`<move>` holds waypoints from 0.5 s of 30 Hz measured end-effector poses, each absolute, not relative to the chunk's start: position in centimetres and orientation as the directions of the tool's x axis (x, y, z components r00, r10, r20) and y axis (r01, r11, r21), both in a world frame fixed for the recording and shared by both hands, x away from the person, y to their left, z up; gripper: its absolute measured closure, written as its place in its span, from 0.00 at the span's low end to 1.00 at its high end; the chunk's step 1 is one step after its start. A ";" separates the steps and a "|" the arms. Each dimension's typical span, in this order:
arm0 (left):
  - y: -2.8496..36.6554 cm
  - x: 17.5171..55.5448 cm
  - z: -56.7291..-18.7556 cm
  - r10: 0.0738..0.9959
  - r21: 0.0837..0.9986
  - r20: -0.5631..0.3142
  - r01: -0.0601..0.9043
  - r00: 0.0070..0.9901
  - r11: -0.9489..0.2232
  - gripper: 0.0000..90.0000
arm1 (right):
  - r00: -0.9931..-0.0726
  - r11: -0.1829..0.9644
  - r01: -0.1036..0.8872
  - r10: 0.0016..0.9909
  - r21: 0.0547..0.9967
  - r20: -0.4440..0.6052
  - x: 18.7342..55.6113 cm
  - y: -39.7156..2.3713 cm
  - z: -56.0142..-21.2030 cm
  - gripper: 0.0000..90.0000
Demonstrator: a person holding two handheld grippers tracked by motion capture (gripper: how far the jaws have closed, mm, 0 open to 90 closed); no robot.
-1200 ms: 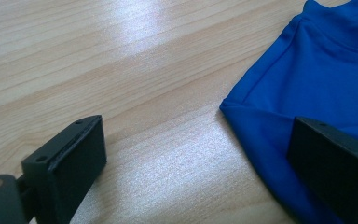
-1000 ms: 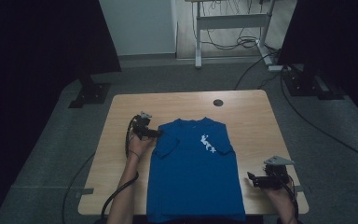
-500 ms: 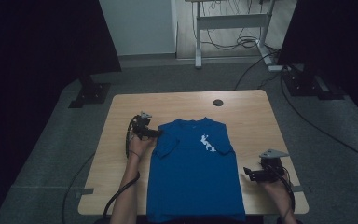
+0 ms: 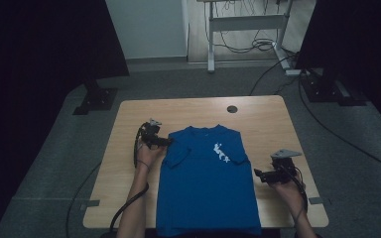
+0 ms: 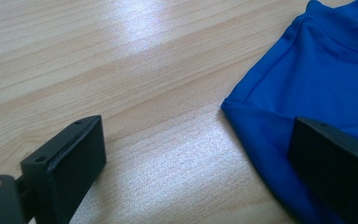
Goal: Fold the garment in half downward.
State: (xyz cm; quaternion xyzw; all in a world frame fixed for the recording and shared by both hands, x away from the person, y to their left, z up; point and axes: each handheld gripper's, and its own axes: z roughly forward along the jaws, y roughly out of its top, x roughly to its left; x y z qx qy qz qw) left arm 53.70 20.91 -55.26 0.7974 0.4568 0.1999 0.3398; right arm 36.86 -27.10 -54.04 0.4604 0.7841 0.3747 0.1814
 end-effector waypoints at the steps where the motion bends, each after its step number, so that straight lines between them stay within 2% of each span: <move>1: 20.9 53.7 -55.3 0.864 0.725 0.008 0.593 0.503 -0.352 0.05 | -0.511 0.297 0.585 0.858 0.754 0.058 37.0 -27.1 -54.0 0.07; 15: 20.9 53.7 -55.3 0.864 0.724 0.008 0.593 0.503 -0.352 0.05 | -0.513 0.295 0.578 0.856 0.761 0.058 39.8 -26.6 -53.8 0.08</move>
